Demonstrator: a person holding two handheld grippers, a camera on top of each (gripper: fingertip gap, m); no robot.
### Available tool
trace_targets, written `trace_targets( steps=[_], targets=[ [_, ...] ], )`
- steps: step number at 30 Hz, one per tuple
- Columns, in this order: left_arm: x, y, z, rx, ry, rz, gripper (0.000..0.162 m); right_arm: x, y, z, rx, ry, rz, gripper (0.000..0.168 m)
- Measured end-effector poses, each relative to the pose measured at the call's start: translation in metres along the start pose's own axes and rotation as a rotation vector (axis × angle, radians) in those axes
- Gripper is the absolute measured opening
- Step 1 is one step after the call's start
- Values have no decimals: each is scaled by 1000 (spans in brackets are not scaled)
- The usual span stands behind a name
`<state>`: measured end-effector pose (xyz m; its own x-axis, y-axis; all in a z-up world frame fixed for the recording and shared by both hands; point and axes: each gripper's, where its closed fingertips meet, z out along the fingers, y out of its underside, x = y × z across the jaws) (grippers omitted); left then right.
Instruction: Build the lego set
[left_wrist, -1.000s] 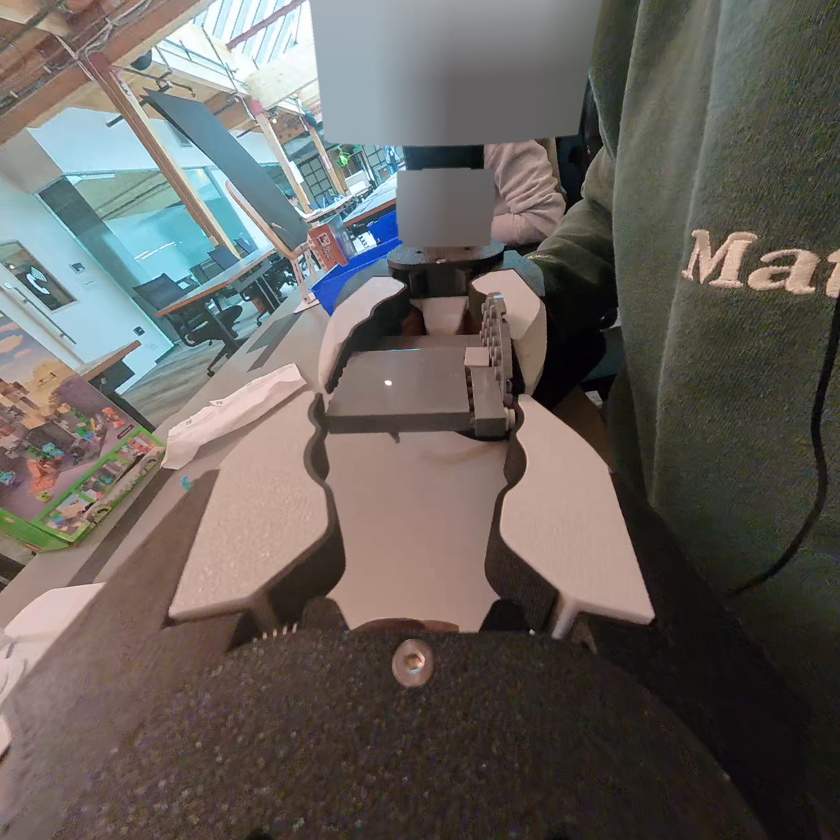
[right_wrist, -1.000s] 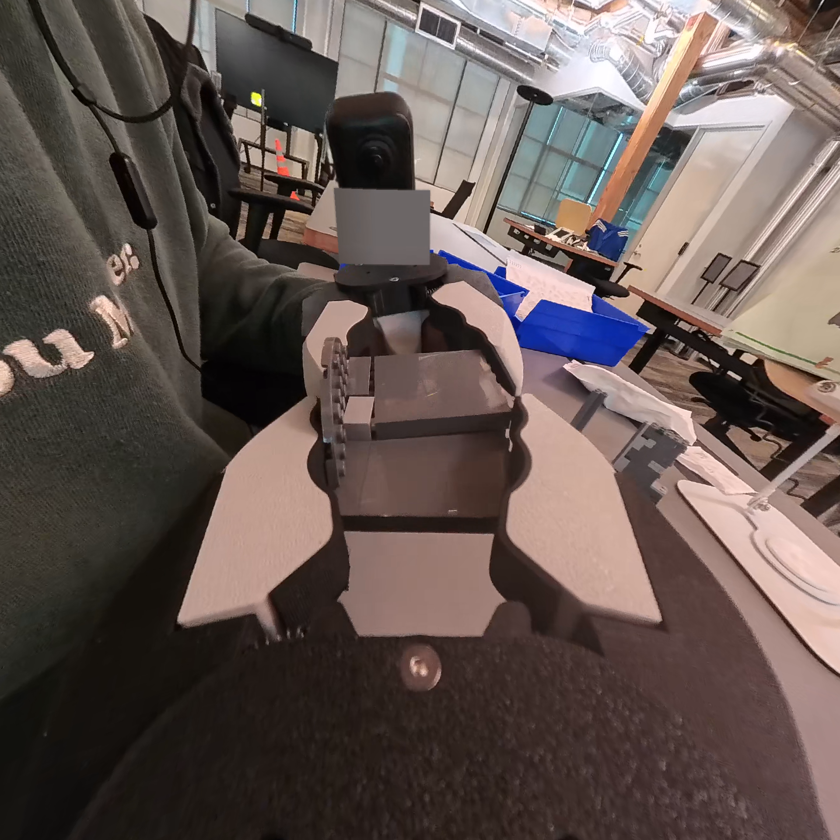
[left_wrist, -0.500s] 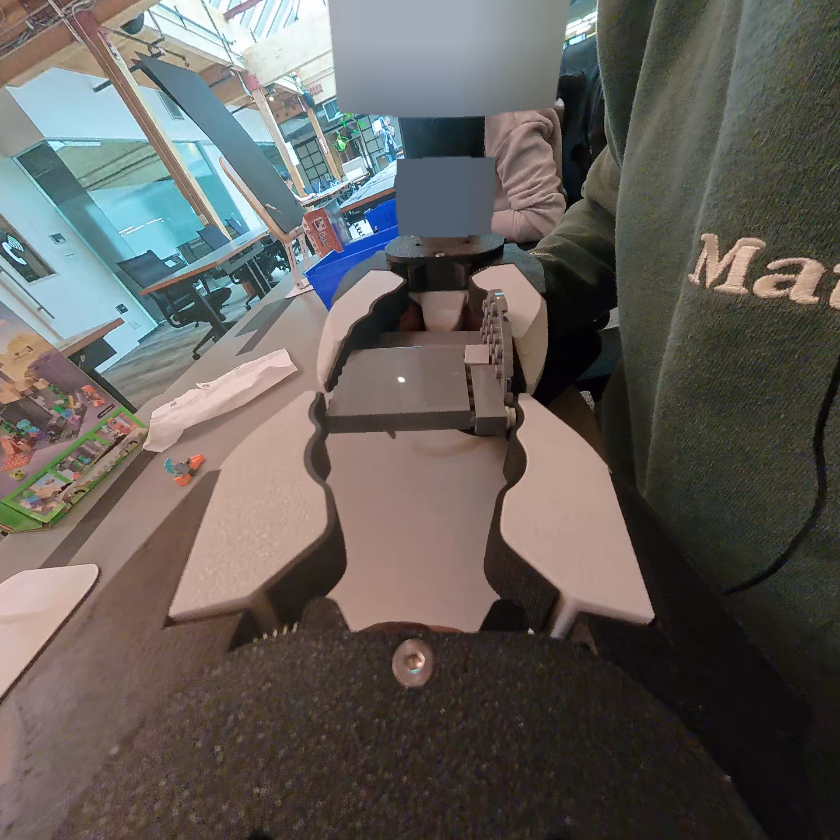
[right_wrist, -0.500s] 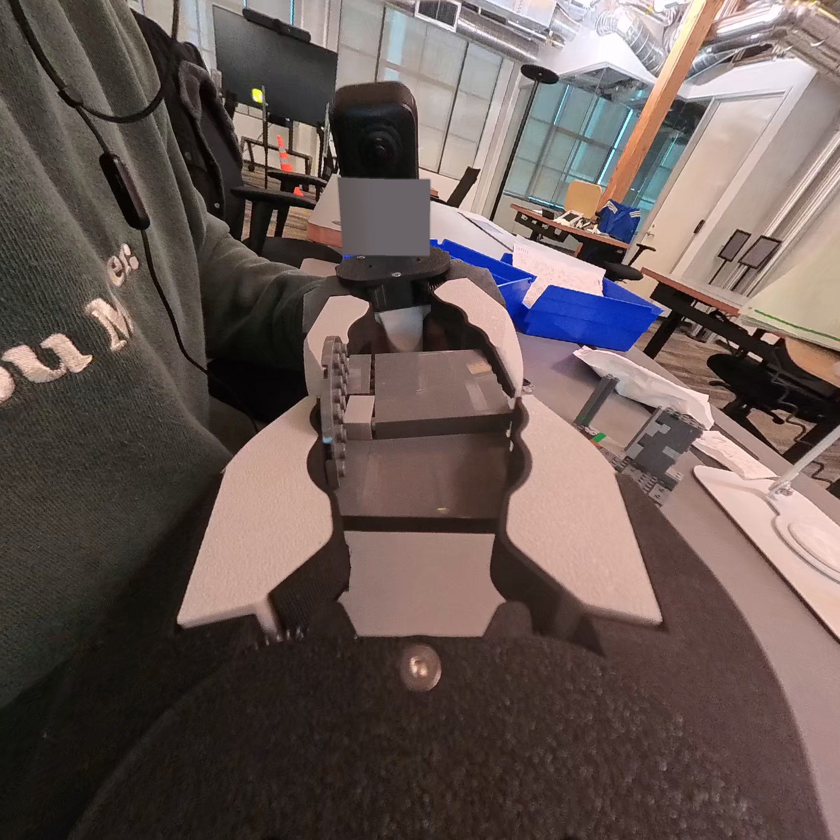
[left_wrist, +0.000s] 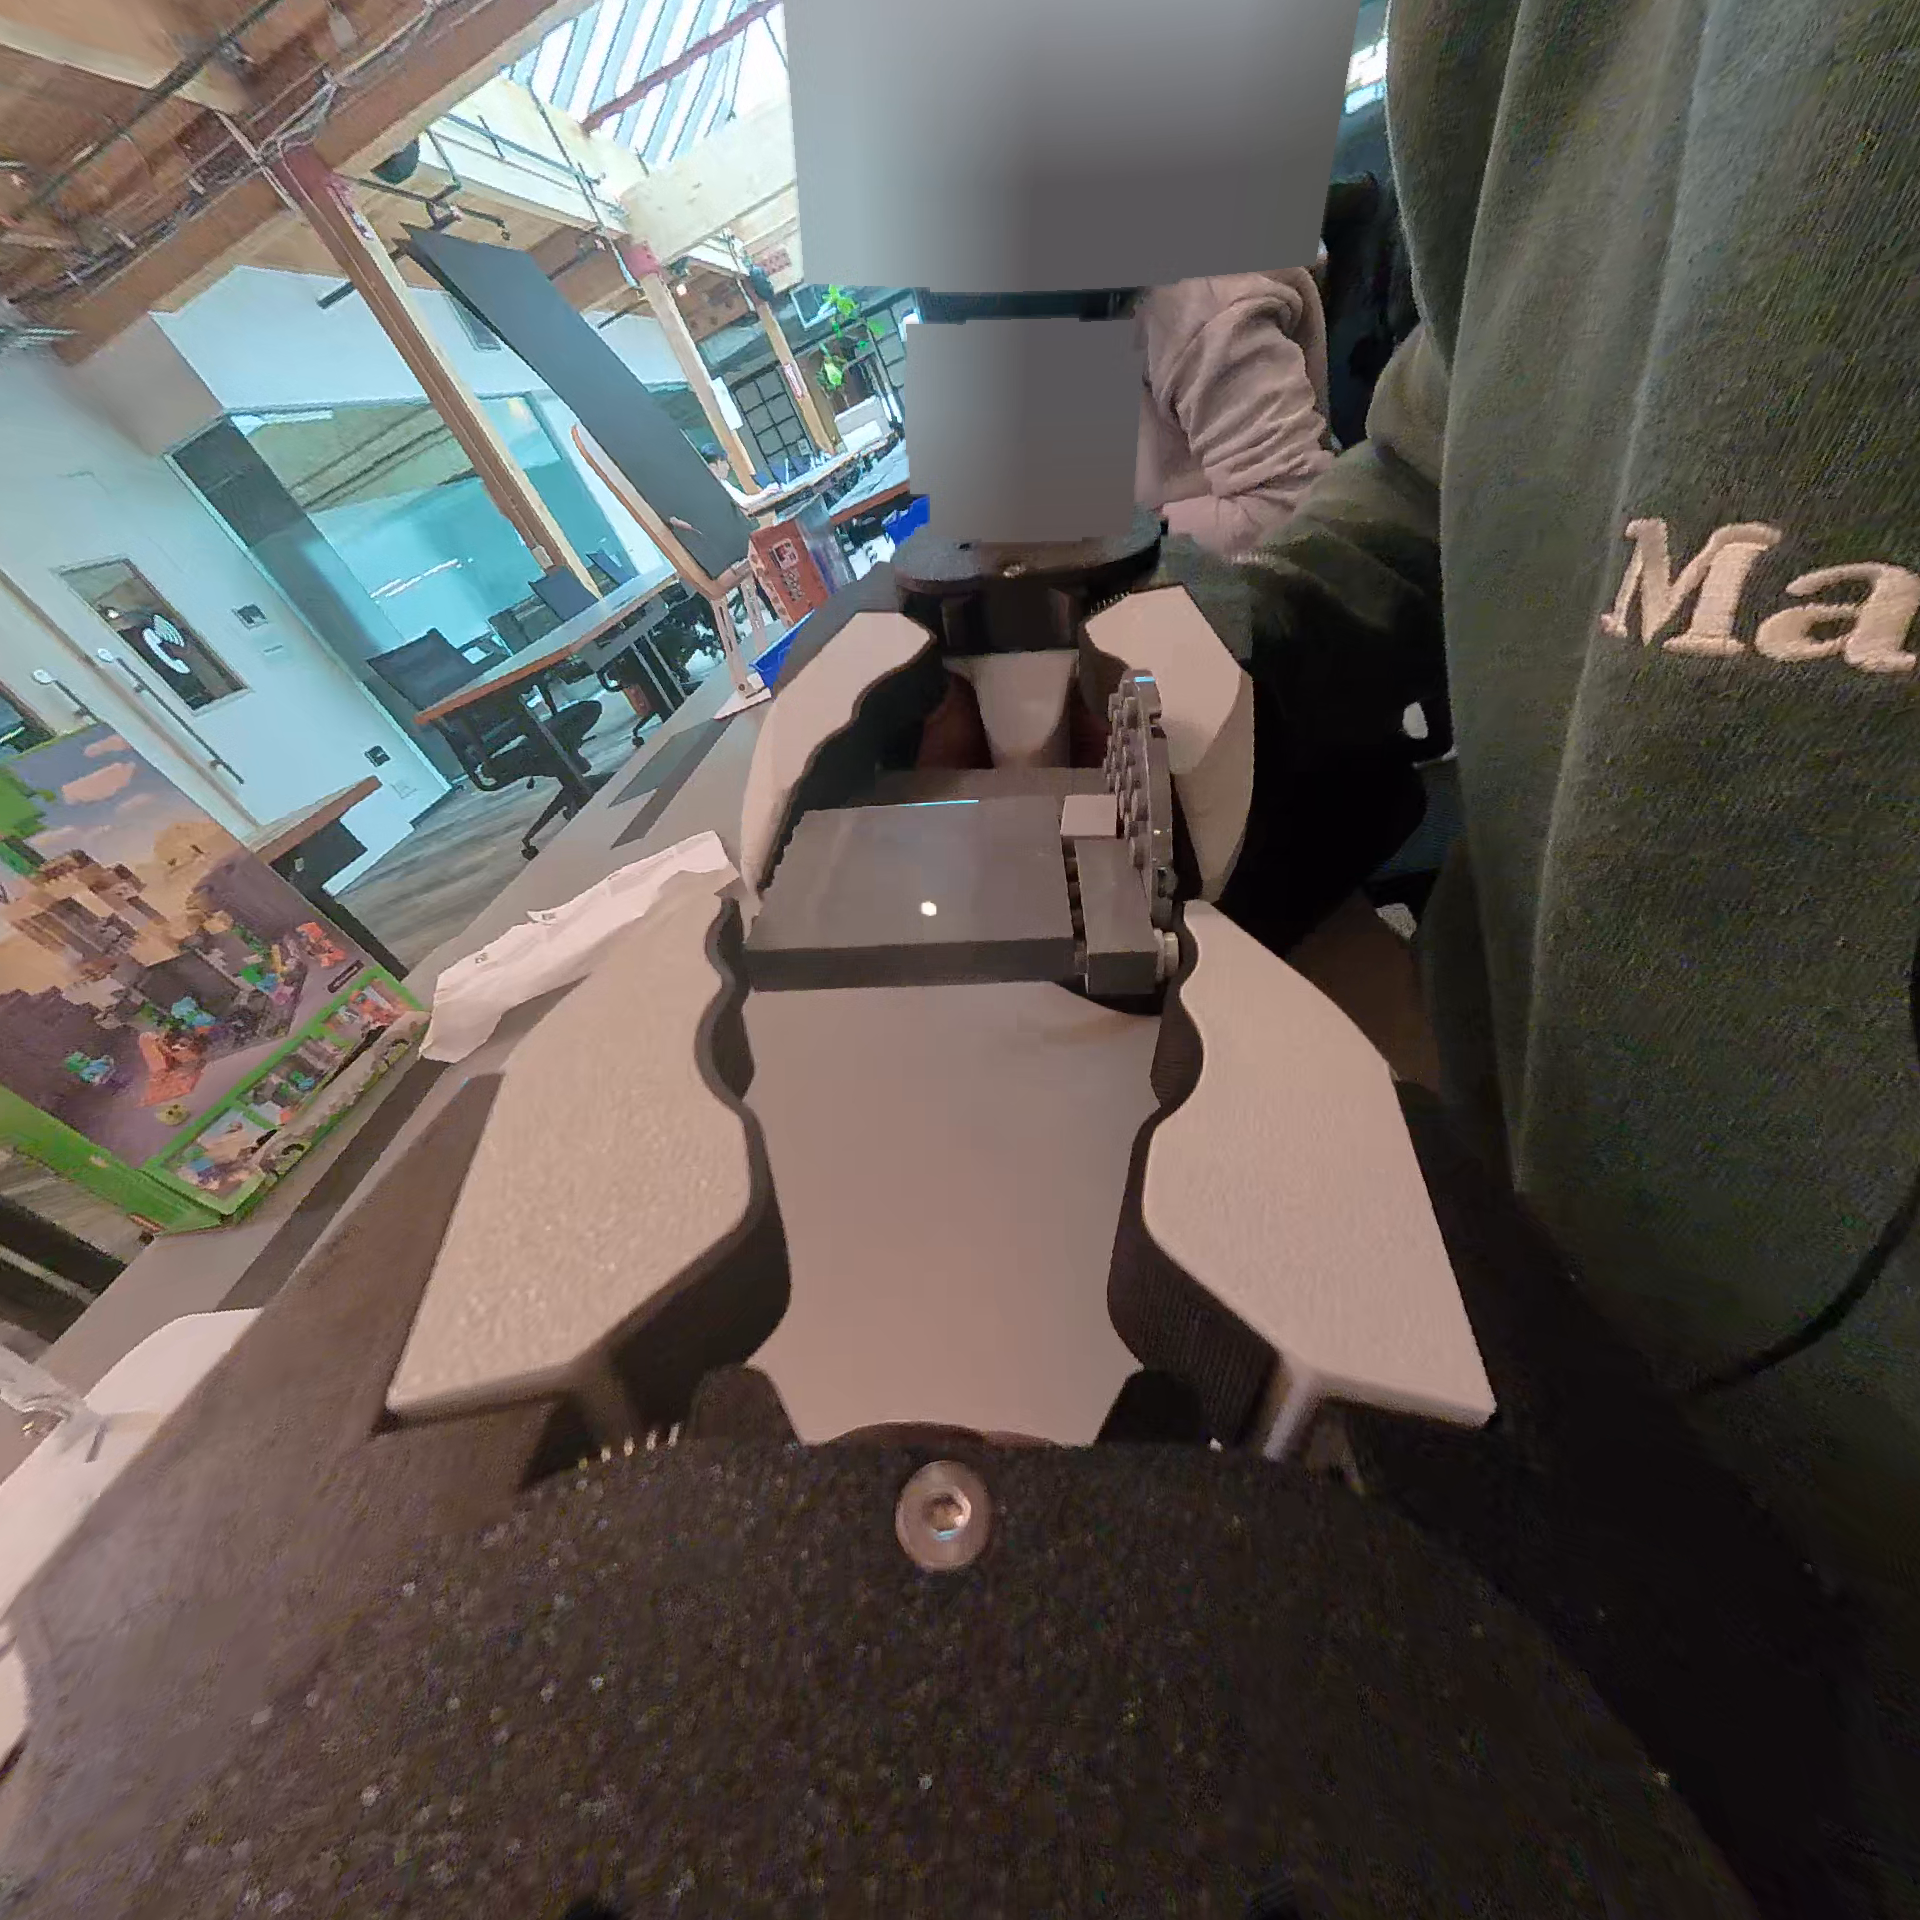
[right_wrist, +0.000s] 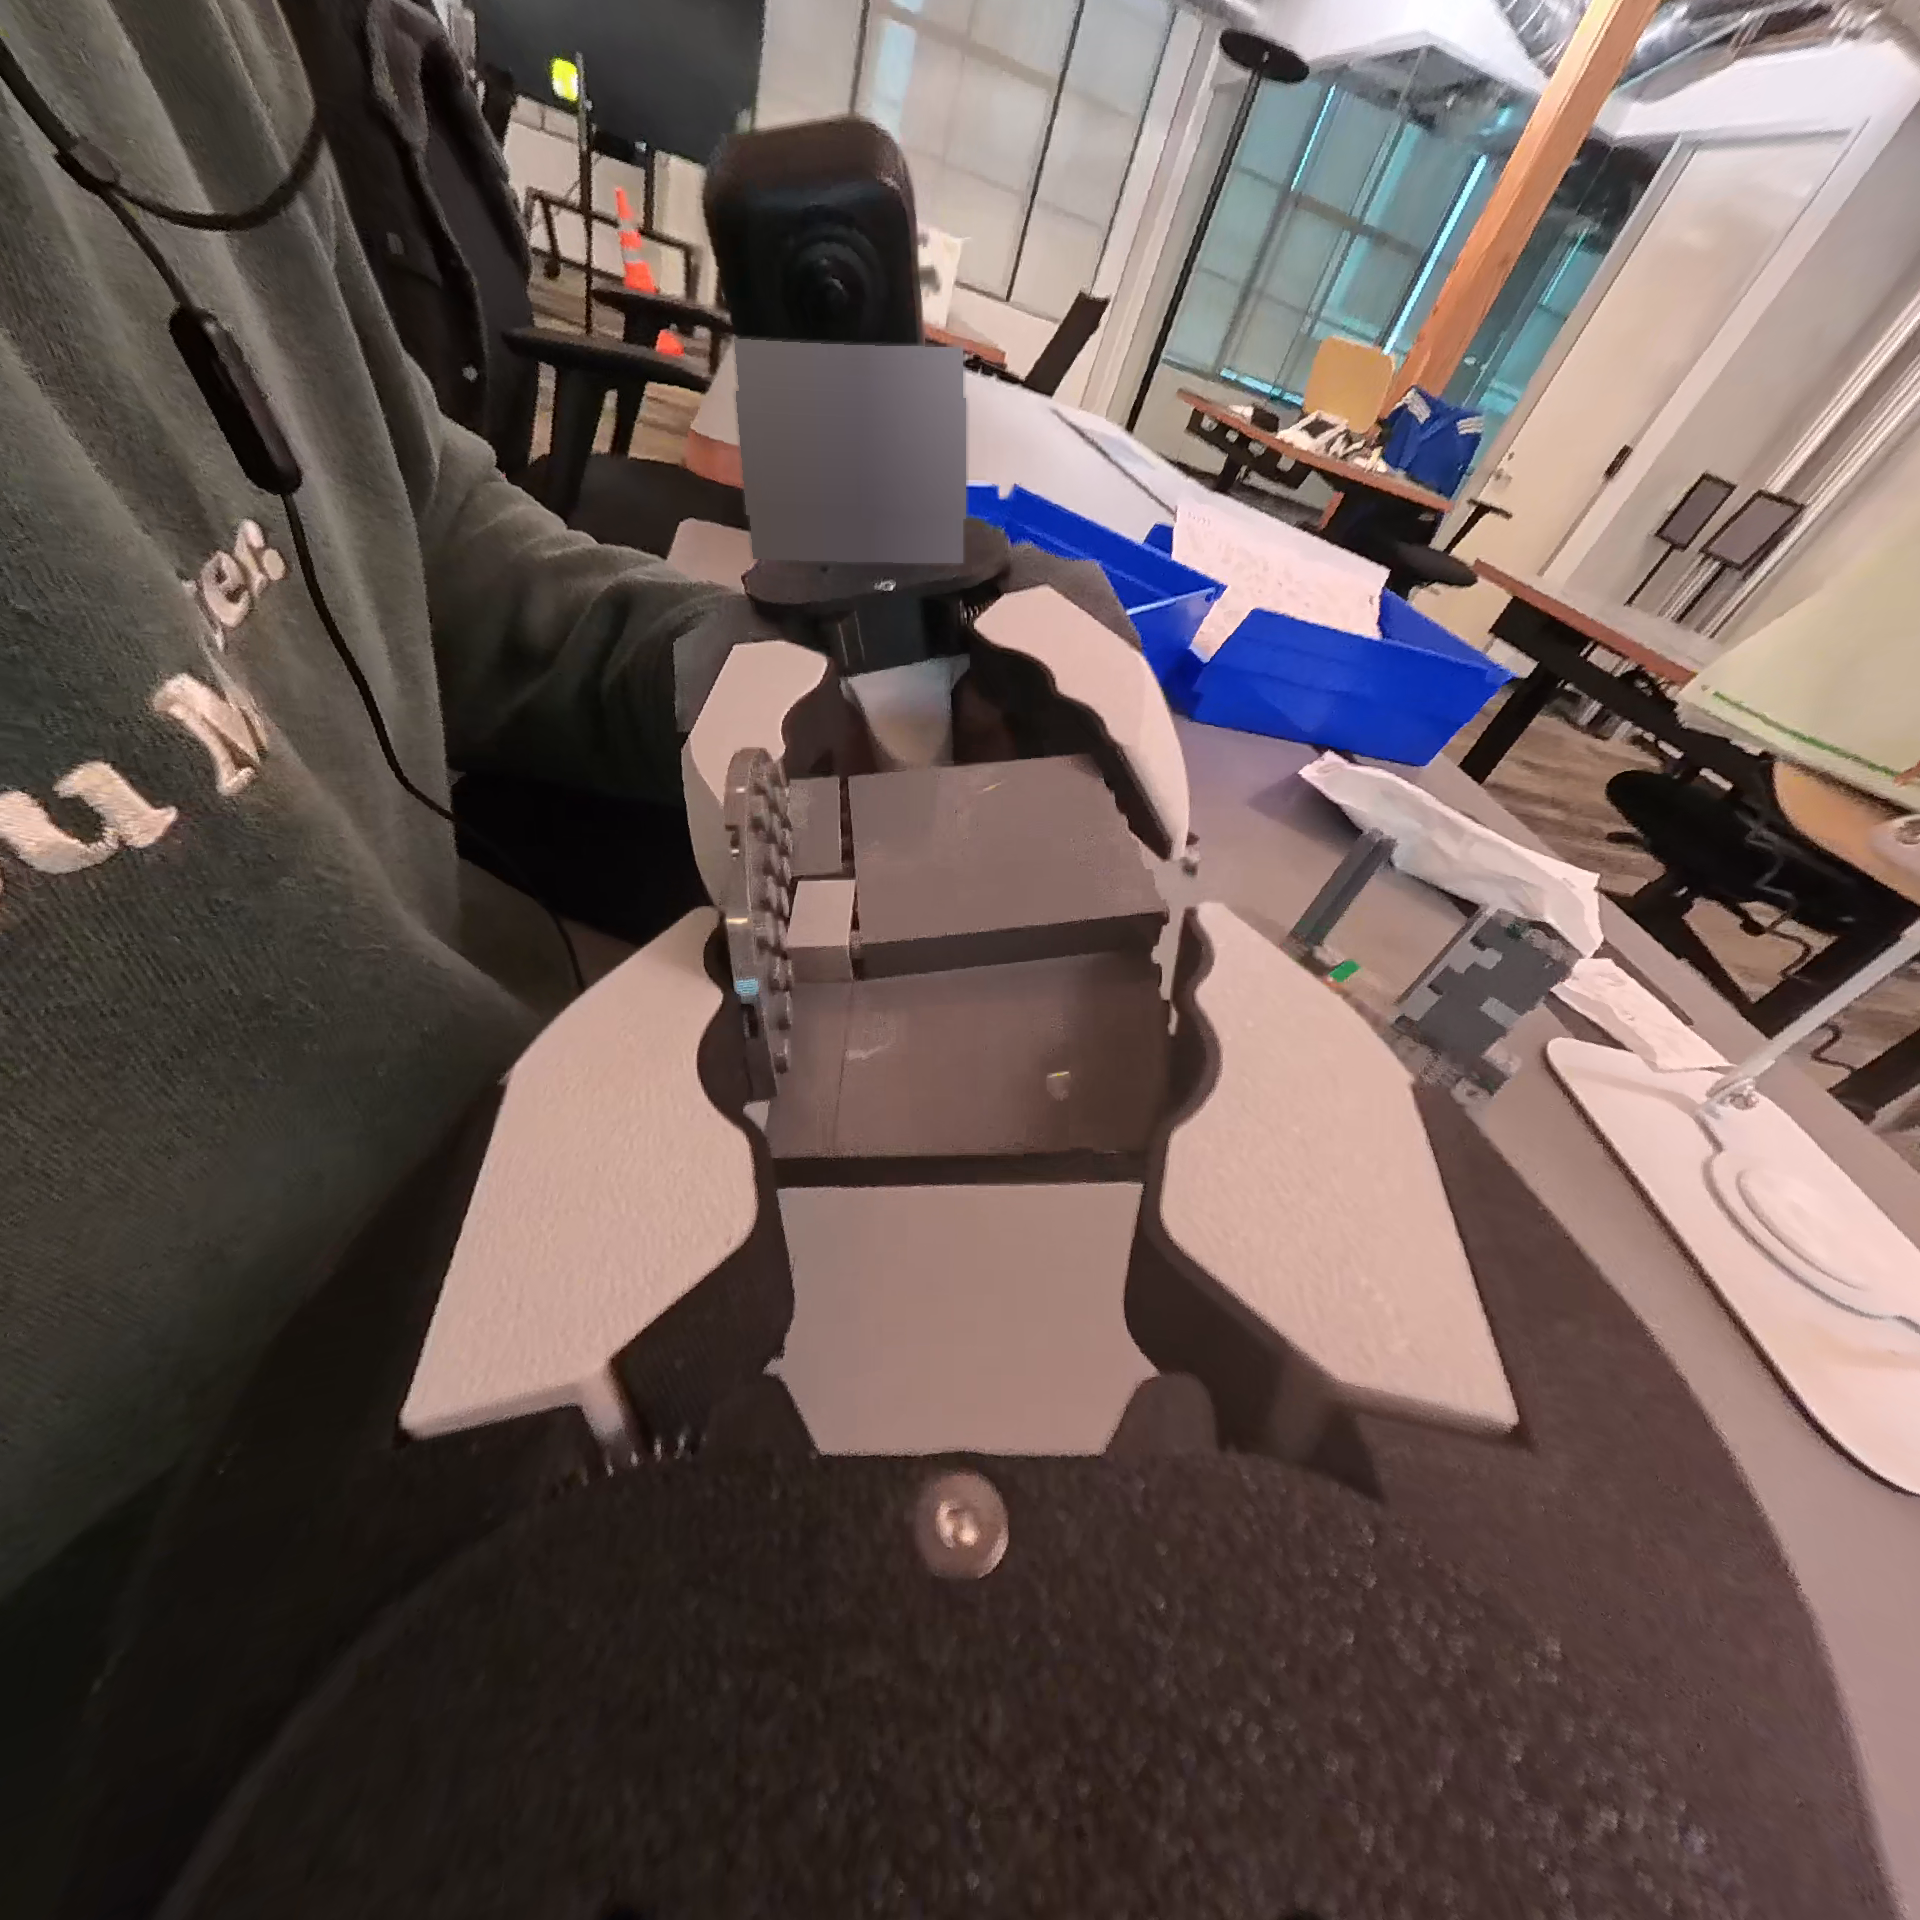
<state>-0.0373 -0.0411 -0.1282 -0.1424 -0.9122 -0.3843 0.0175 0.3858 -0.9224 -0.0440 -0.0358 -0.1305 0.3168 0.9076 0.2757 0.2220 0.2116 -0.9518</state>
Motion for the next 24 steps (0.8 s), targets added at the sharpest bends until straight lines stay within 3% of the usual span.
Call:
trace_targets(
  steps=[5, 11, 24],
  targets=[
    [-3, 16, 1, -148, -6, 77, 76, 1, 16, -1, -211, -44, -29, 81],
    [-6, 27, -1, -196, -11, 42, 76, 5, 33, -2, -369, -39, 16, 79],
    [-5, 38, -4, -262, 67, -3, 77, 4, 48, 4, -482, -118, -68, 76]
  ],
)
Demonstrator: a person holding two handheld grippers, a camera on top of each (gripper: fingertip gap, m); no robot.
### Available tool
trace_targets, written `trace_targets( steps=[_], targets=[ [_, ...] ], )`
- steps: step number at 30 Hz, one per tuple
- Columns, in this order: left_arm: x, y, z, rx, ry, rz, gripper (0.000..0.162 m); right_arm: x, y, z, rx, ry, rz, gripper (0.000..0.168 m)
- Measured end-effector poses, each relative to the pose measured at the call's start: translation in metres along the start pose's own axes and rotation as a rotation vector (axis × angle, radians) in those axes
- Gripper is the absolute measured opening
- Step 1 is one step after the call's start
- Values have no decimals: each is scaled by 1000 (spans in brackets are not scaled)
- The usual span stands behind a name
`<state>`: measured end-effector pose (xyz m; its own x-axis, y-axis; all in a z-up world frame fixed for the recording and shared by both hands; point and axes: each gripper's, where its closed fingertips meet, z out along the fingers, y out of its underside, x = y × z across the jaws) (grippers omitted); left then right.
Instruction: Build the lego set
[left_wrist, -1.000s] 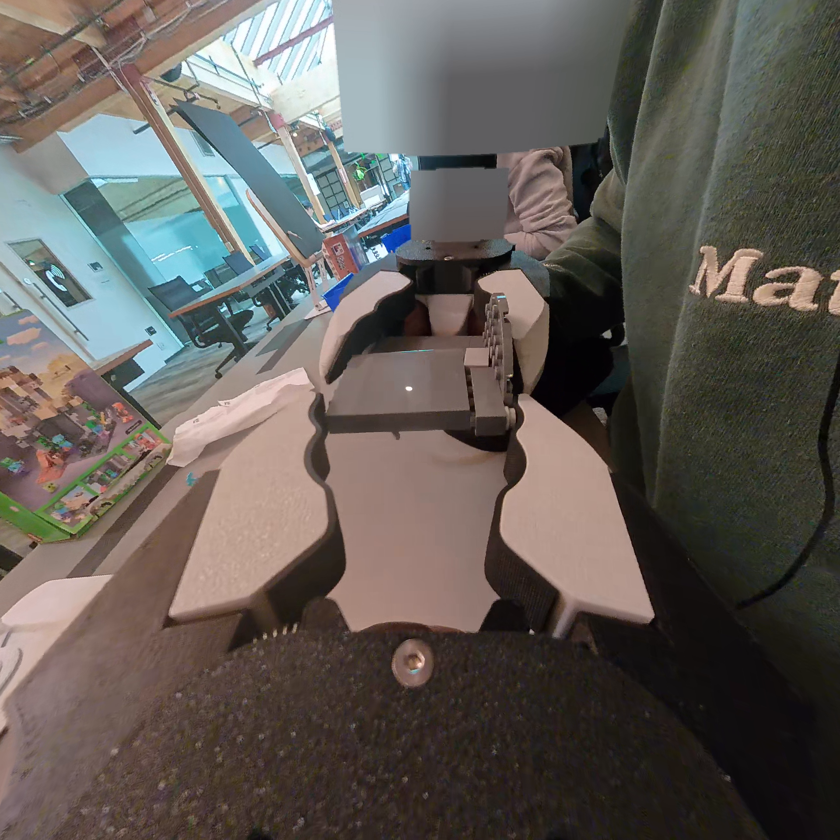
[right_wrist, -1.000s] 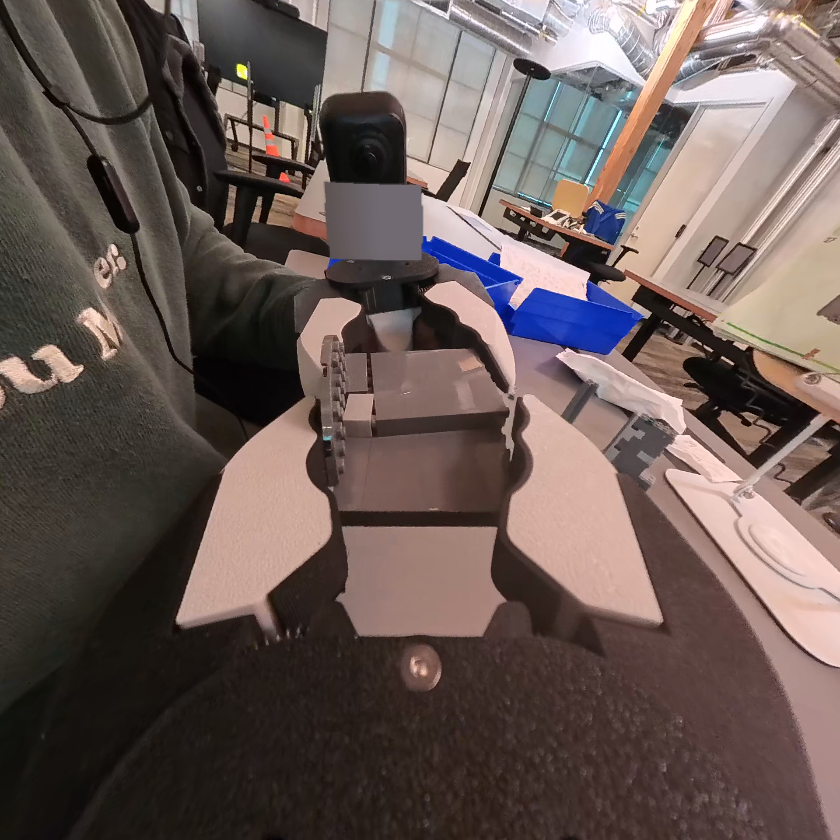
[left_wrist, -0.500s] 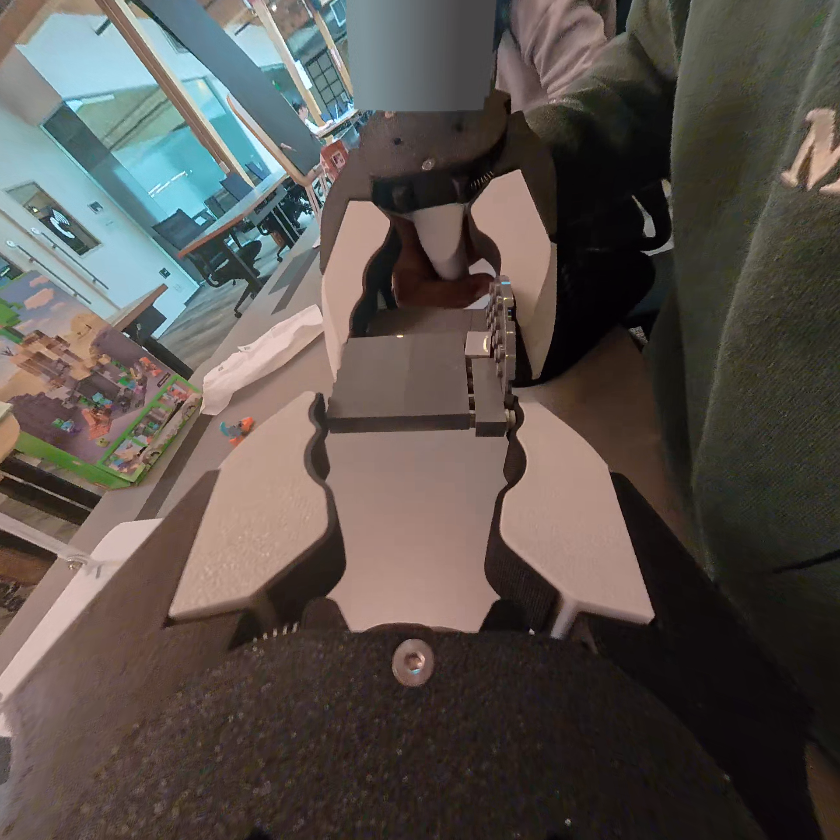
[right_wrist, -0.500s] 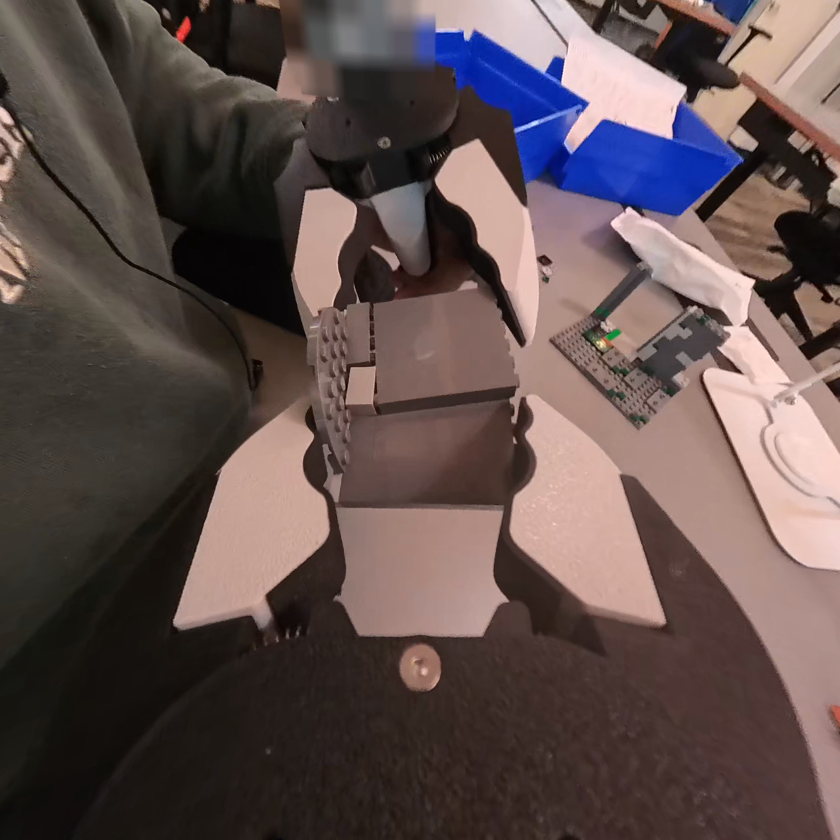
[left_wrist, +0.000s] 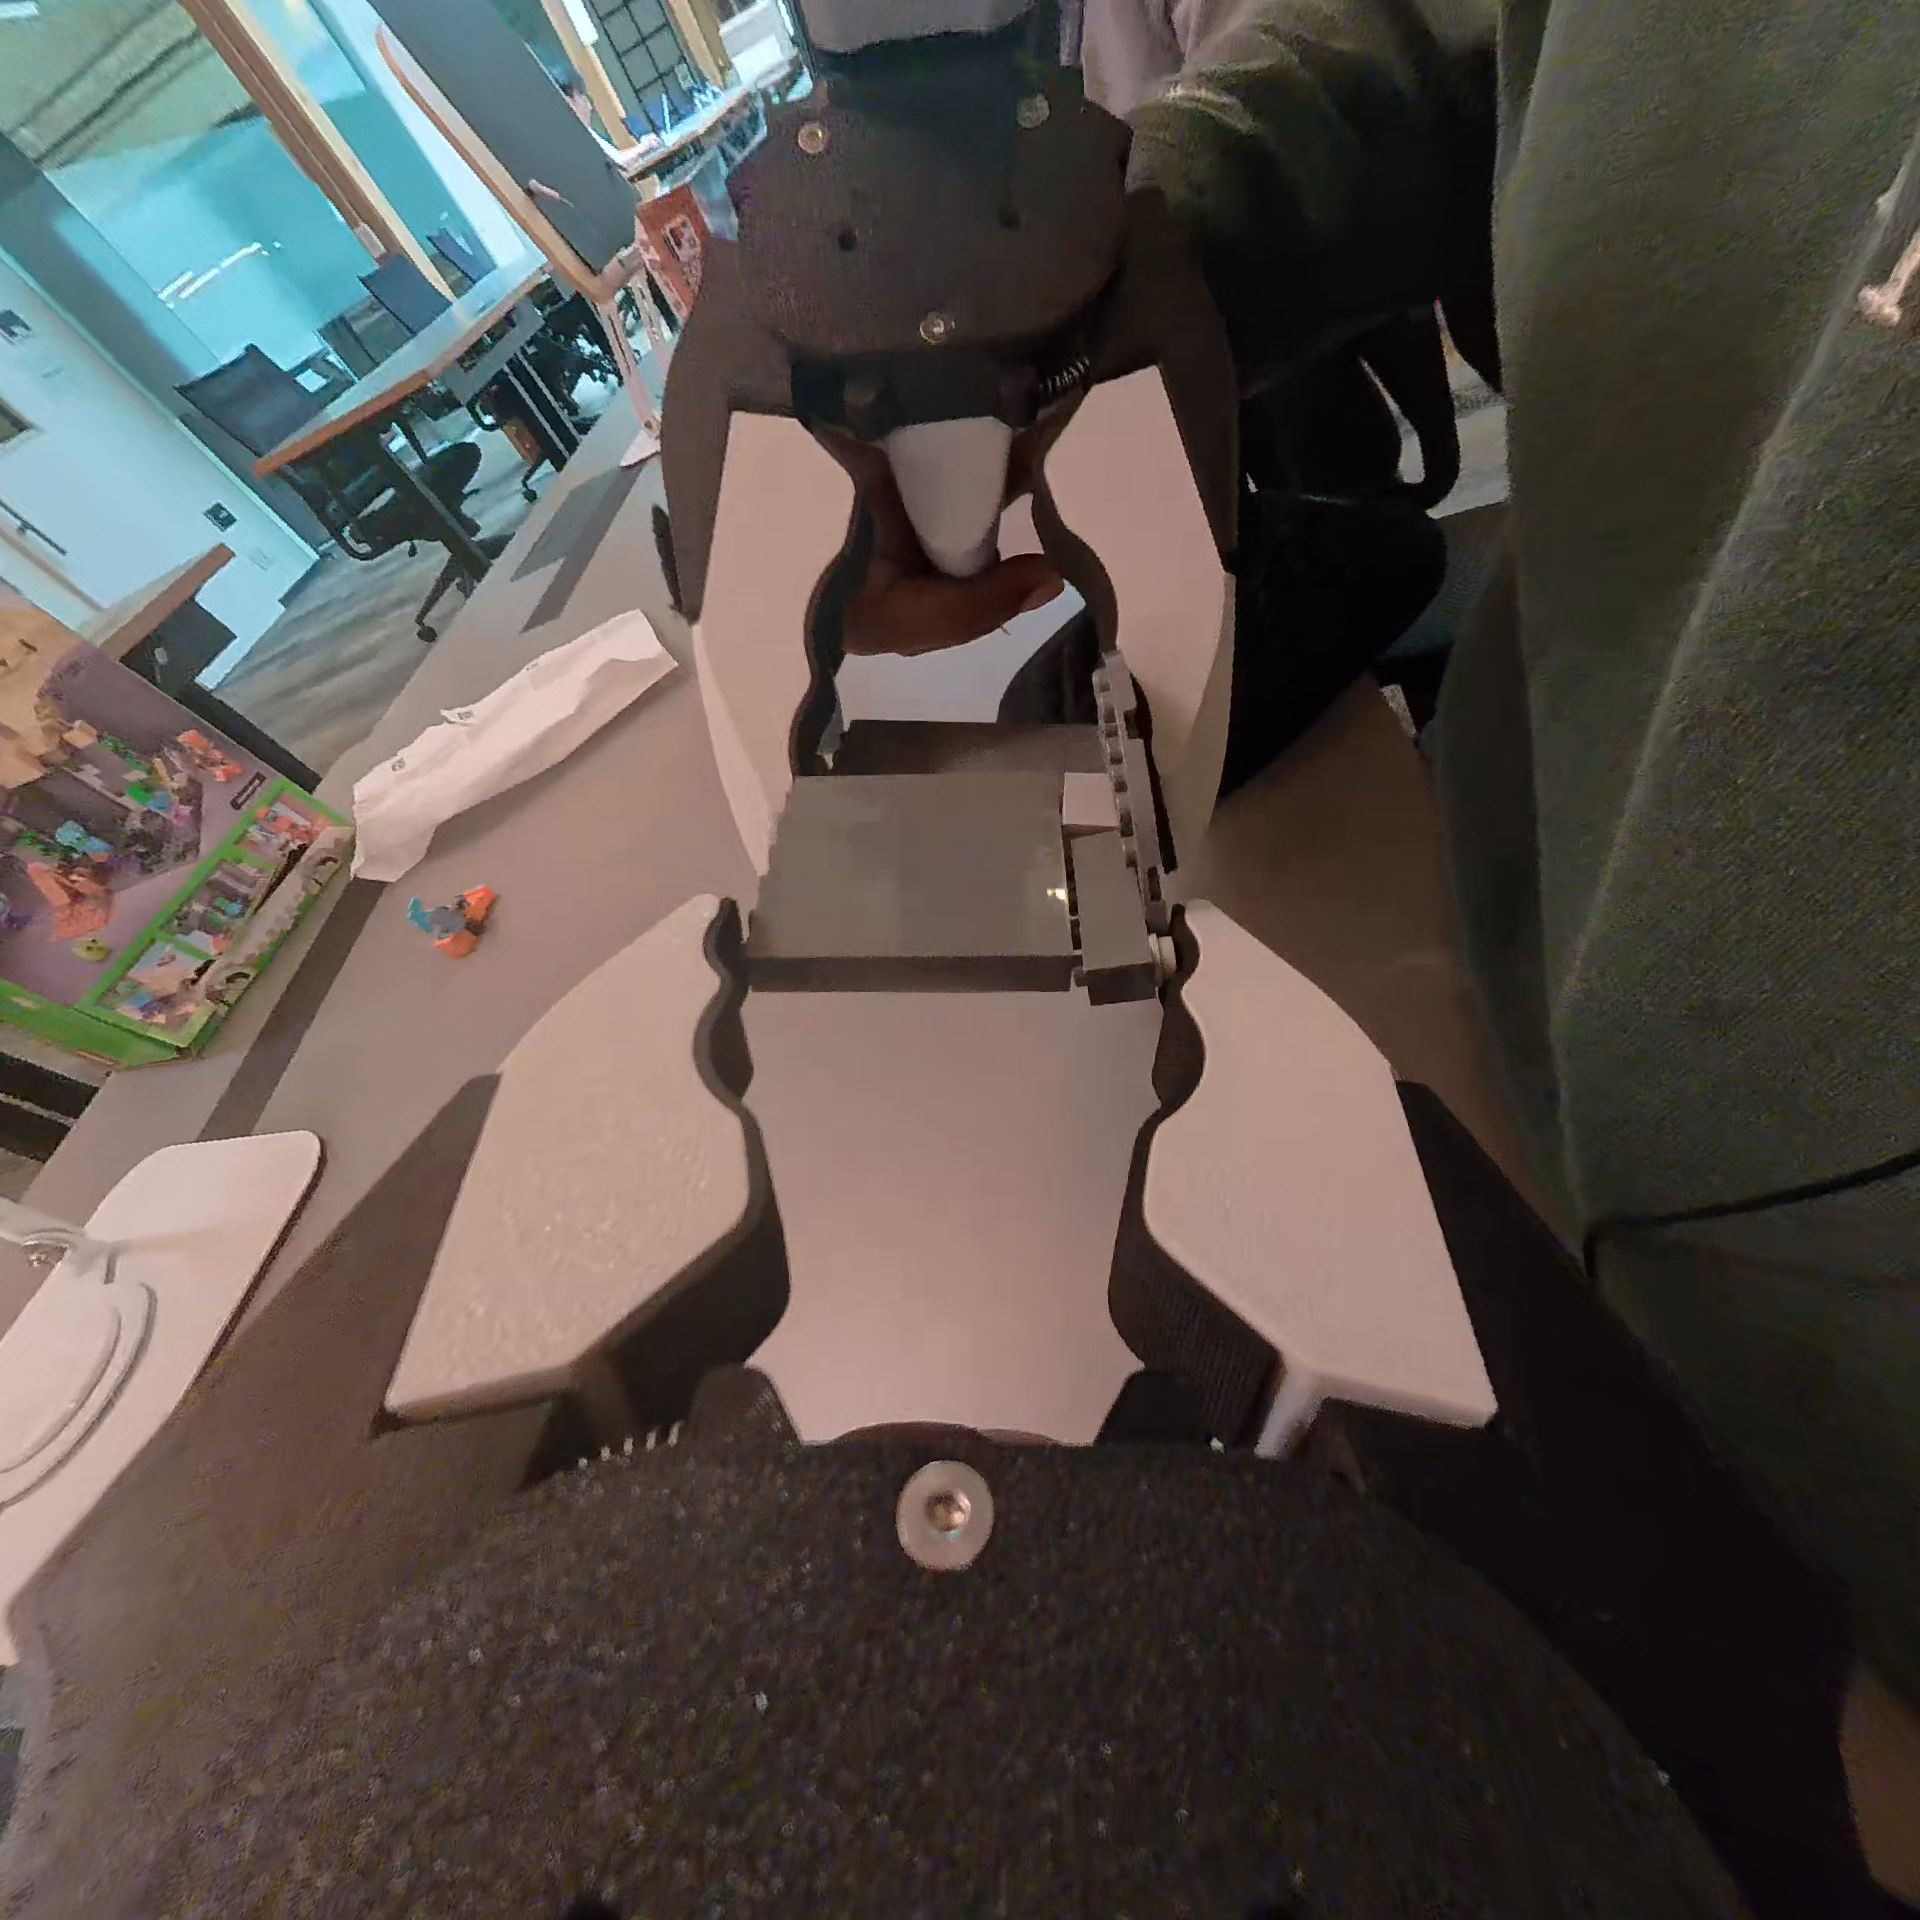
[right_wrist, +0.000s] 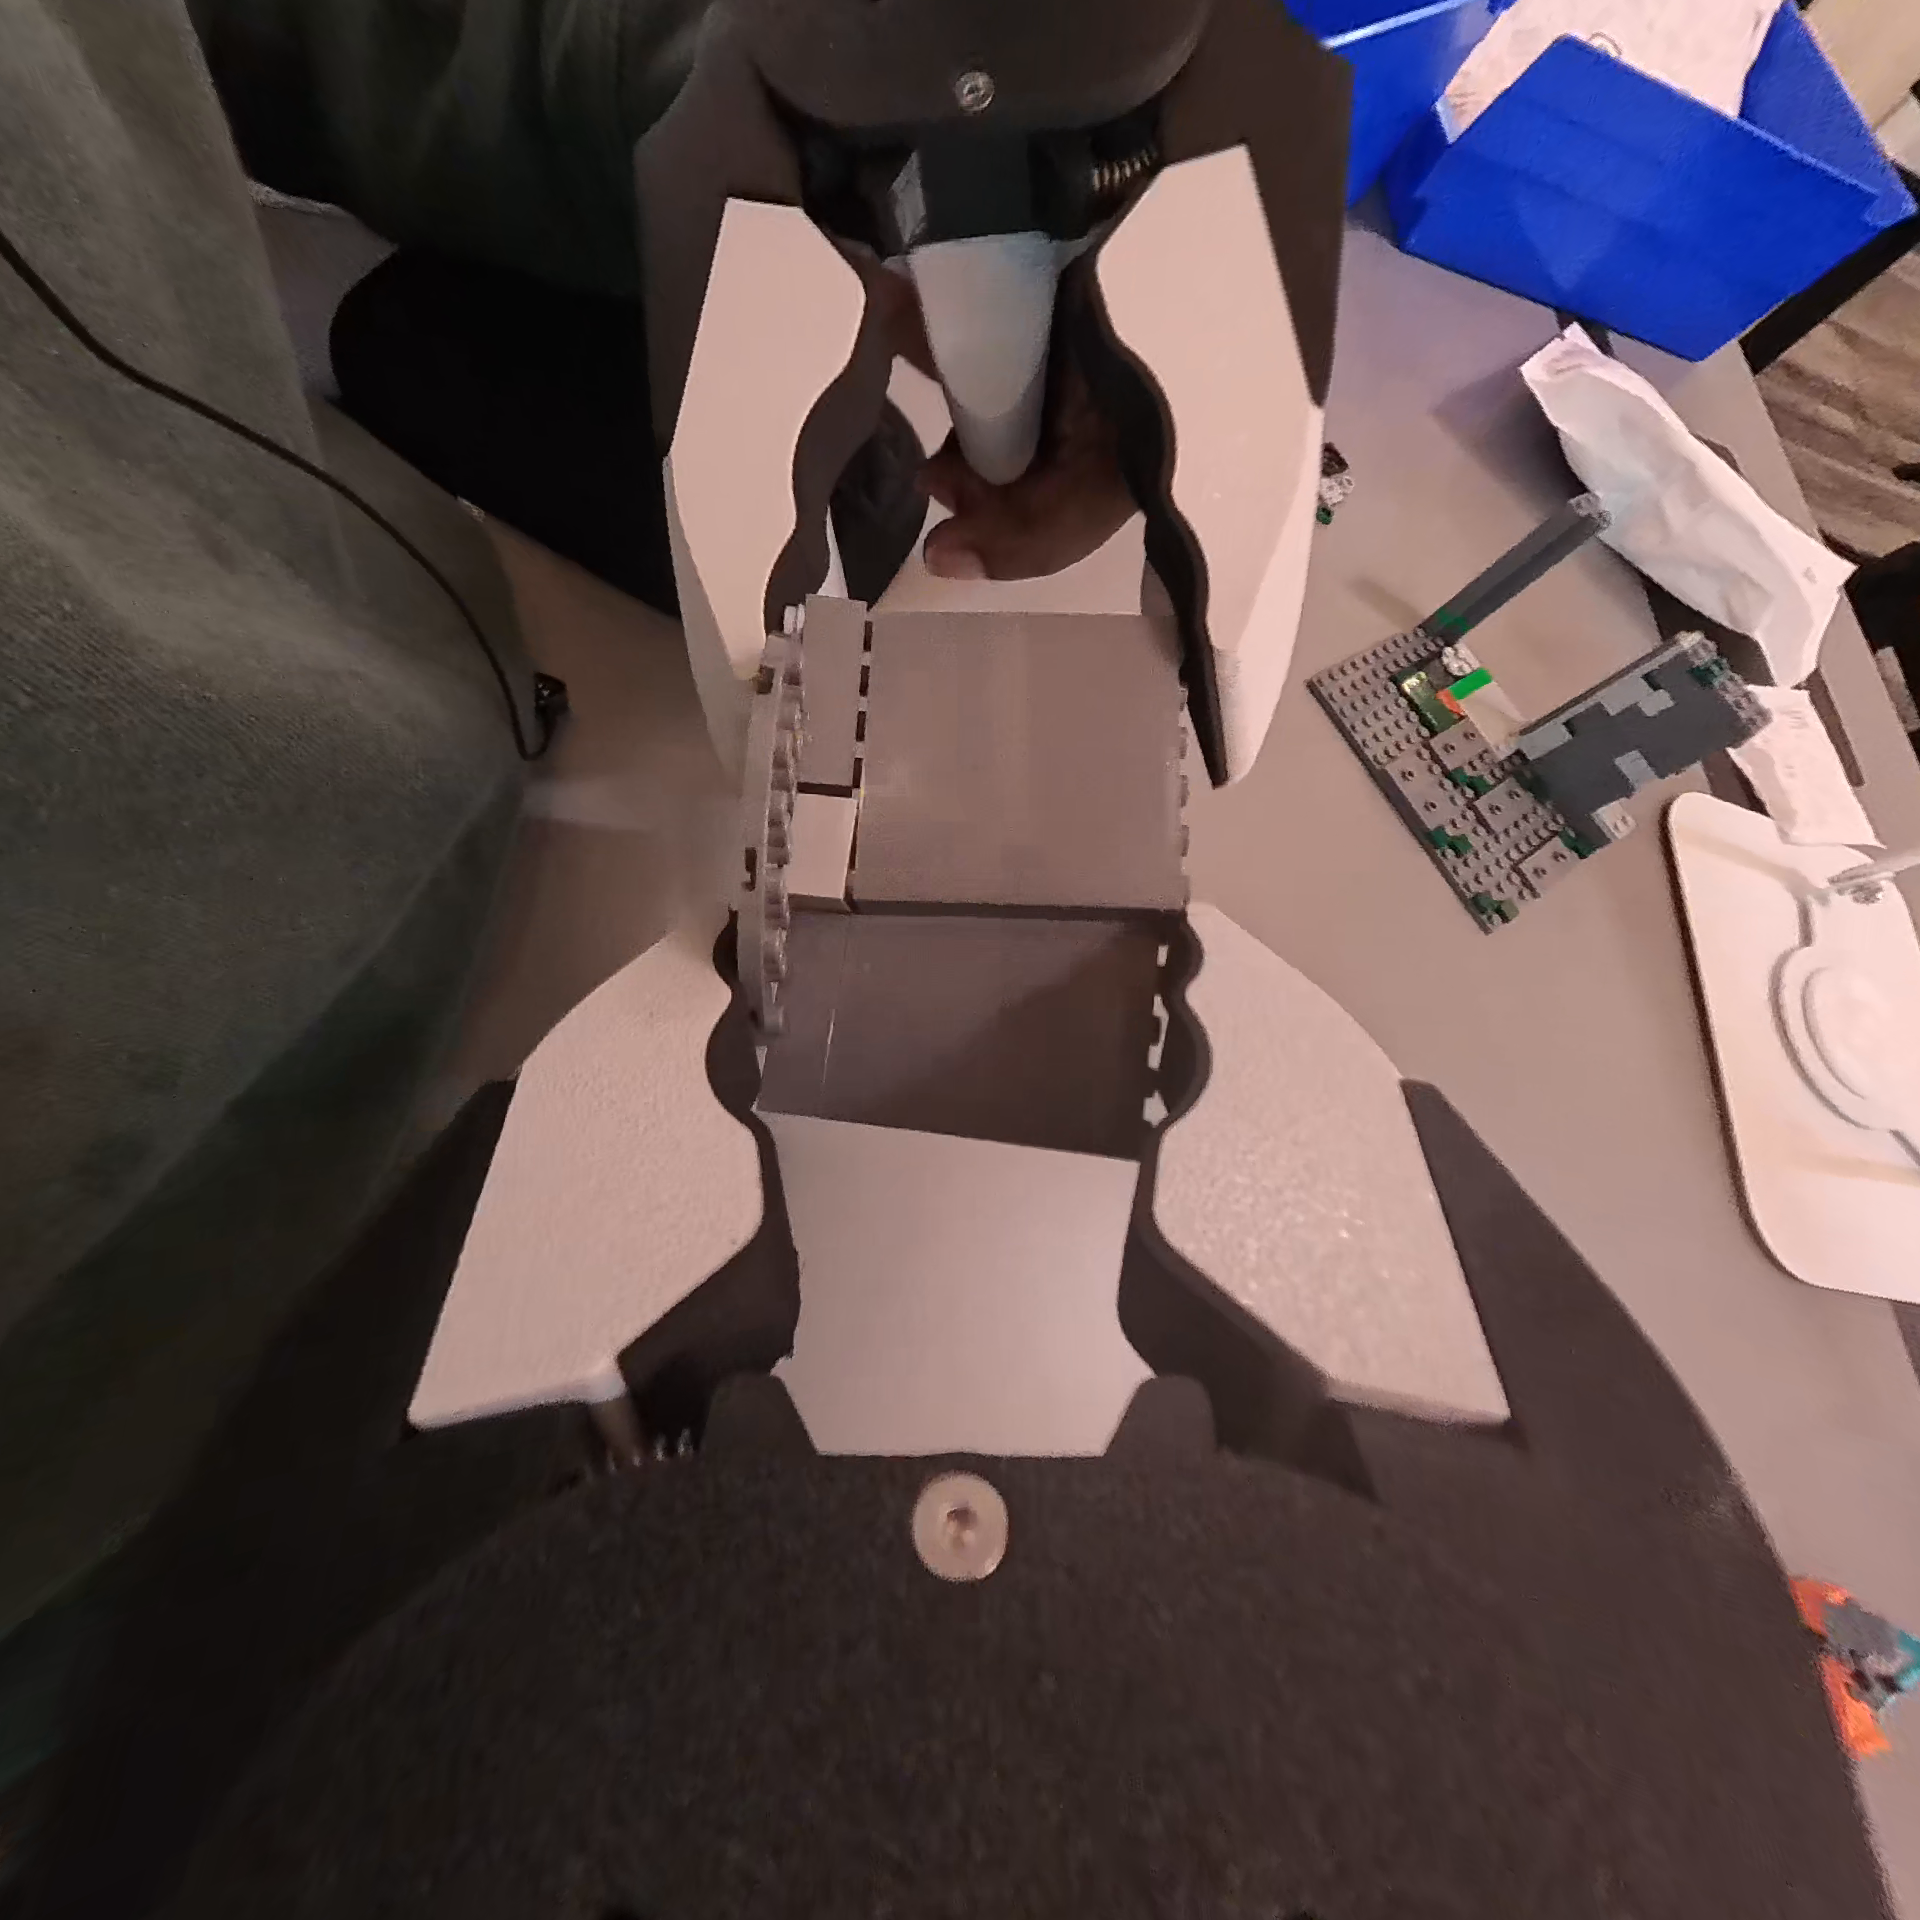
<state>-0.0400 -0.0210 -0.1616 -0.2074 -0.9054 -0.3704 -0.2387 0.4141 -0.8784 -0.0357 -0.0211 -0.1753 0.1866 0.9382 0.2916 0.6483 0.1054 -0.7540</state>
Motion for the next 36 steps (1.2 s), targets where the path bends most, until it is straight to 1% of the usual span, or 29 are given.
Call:
trace_targets(
  steps=[4, 7, 12, 20, 26, 31, 36],
  targets=[
    [0, 1, -2, -17, 16, -10, 77, -1, -4, 1, 24, -9, 20, 76],
    [0, 4, -3, -50, 12, 15, 77, 0, -3, 2, 22, 11, 15, 76],
    [1, 3, -2, -50, 22, 3, 77, -2, -5, 1, 61, 18, 35, 75],
    [-2, -7, -3, -64, -37, 103, 76, 0, -14, -8, 138, 107, -62, 78],
    [-2, -8, -5, -74, -31, 79, 76, 1, -18, -11, 158, 158, -101, 76],
    [0, -7, -5, -80, -24, 77, 76, -1, -18, -10, 158, 148, -98, 76],
    [-1, -7, -5, -82, -29, 79, 76, 0, -18, -11, 157, 125, -47, 77]
  ],
)
